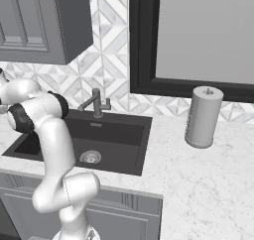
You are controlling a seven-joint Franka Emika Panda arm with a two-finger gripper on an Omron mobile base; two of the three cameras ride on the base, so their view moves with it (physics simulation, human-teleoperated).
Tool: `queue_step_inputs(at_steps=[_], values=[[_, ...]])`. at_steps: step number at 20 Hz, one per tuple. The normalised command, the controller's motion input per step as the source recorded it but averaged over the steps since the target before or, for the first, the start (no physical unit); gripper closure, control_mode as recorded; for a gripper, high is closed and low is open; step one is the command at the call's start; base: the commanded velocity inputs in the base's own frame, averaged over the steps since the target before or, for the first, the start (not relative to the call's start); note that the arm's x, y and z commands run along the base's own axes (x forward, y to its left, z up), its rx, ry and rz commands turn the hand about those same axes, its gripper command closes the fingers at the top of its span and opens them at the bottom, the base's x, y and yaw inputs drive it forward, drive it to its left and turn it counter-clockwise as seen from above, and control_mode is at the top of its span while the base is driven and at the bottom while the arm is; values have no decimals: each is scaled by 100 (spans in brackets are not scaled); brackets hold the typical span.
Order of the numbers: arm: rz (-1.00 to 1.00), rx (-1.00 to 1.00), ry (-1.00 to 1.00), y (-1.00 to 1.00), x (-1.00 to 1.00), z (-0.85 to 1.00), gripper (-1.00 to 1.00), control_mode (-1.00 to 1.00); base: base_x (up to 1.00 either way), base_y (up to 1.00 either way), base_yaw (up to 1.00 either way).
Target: Put the colander in the sink, put the banana, tangerine in the colander, and turn on the sink faucet and pour water over the colander.
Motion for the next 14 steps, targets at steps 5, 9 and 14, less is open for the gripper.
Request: queue_step_inputs(at_steps=[5, 9, 14], values=[[-6, 25, 0, -70, -83, 34, 100, -100, 0, 0, 0], [-4, 18, 4, -77, -65, 43, 100, -100, 0, 0, 0], [-7, 6, 18, -67, -45, 55, 100, -100, 0, 0, 0]])
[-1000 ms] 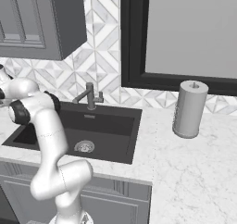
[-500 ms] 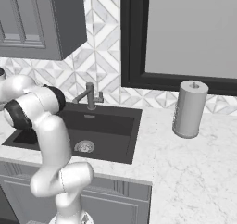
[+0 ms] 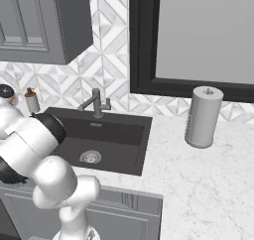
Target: Put the colander in the sink, put the banana, tangerine in the colander, and turn on the sink faucet and pour water over the colander.
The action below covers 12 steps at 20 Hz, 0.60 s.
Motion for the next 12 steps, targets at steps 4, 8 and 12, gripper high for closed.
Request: queue_step_inputs(at_steps=[4, 8, 12], values=[[-6, 0, 32, -63, -40, 54, 100, -100, 0, 0, 0], [-3, 0, 31, -67, -49, 42, 100, -100, 0, 0, 0], [0, -9, 18, -57, -57, 24, 100, -100, 0, 0, 0]])
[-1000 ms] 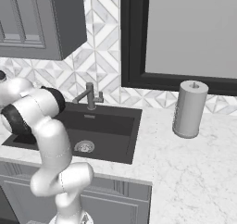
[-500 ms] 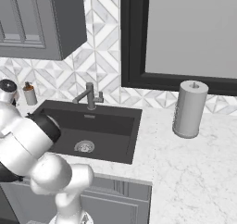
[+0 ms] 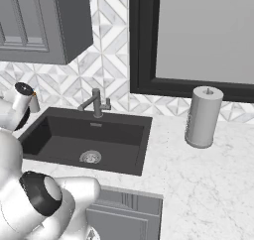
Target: Put the colander in the sink, put the banana, tangerine in the colander, and turn on the sink faucet and pour water over the colander.
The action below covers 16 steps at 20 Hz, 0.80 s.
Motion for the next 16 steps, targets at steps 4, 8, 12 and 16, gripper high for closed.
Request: queue_step_inputs(at_steps=[4, 8, 12, 16], values=[[0, -18, 5, -70, -56, 16, 100, -100, 0, 0, 0], [0, -16, 5, -86, -40, 9, 100, -100, 0, 0, 0], [0, -14, 1, -87, -18, 8, 100, -100, 0, 0, 0], [0, -9, 0, -86, -5, 7, 100, -100, 0, 0, 0]])
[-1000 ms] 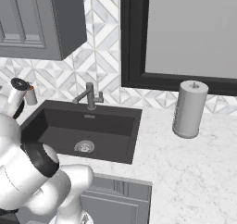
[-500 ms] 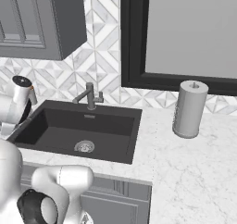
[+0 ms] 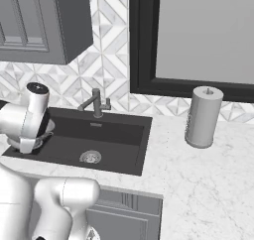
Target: Put the colander in the sink, put the banana, tangerine in the colander, and turn on the sink faucet and pour water over the colander.
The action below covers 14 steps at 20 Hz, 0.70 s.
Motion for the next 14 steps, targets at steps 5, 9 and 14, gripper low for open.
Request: queue_step_inputs(at_steps=[5, 9, 14], values=[[7, -7, 0, -71, 1, 0, 100, -100, 0, 0, 0], [14, -10, 0, -59, 8, 0, 100, -100, 0, 0, 0], [21, -12, 0, -51, 17, 0, 100, -100, 0, 0, 0]])
